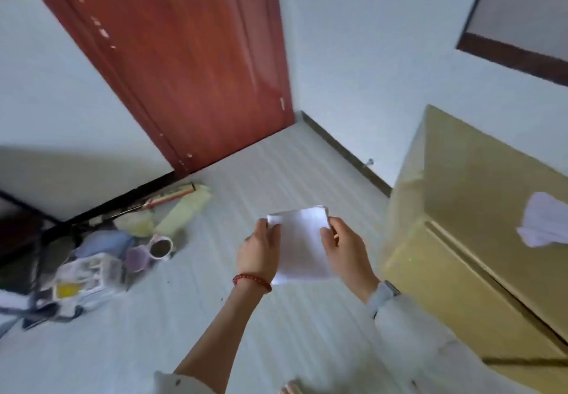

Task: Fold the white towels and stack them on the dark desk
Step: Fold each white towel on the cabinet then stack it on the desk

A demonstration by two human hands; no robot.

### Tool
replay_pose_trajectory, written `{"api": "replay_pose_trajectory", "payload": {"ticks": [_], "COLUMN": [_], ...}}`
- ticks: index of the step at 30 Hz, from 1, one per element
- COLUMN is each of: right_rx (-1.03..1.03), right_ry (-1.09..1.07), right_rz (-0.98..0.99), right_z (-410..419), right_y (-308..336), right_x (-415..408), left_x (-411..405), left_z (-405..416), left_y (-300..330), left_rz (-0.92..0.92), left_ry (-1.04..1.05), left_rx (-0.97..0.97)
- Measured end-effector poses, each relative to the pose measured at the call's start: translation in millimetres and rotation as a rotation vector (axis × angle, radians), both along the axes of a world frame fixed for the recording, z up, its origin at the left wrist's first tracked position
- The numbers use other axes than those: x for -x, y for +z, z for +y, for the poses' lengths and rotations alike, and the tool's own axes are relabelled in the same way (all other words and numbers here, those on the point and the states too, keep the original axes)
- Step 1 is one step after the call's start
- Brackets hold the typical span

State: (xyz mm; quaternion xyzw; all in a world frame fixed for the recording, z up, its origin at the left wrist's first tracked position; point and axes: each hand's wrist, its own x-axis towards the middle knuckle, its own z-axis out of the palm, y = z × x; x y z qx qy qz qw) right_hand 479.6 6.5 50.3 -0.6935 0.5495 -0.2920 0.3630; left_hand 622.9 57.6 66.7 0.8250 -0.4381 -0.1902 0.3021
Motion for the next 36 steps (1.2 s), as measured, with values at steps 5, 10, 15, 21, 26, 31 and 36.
{"api": "replay_pose_trajectory", "payload": {"ticks": [5,10,15,21,26,31,36], "right_rx": [0.109,0.164,0.255,0.282,0.129,-0.203,-0.314], "right_ry": [0.349,0.644,0.798,0.988,1.273,1.484,1.378], "right_rz": [-0.015,0.002,0.052,0.005,0.036,0.099,0.1], "right_z": [57,100,117,150,205,275,344], "right_y": [24,24,9,13,22,14,-3], "right_x": [-217,-366,-497,-681,-817,-931,-1051], "left_x": [-181,-298,-408,-572,-674,-777,-903], "left_z": [101,171,205,241,302,382,456], "left_y": [8,-11,-19,-3,17,2,-7], "left_rz": [-0.002,0.153,0.088,-0.098,-0.195,-0.13,-0.017], "left_ry": [0.298,0.569,0.822,1.026,1.179,1.249,1.213], "left_rx": [-0.005,0.07,0.168,0.142,0.09,0.05,0.113]}}
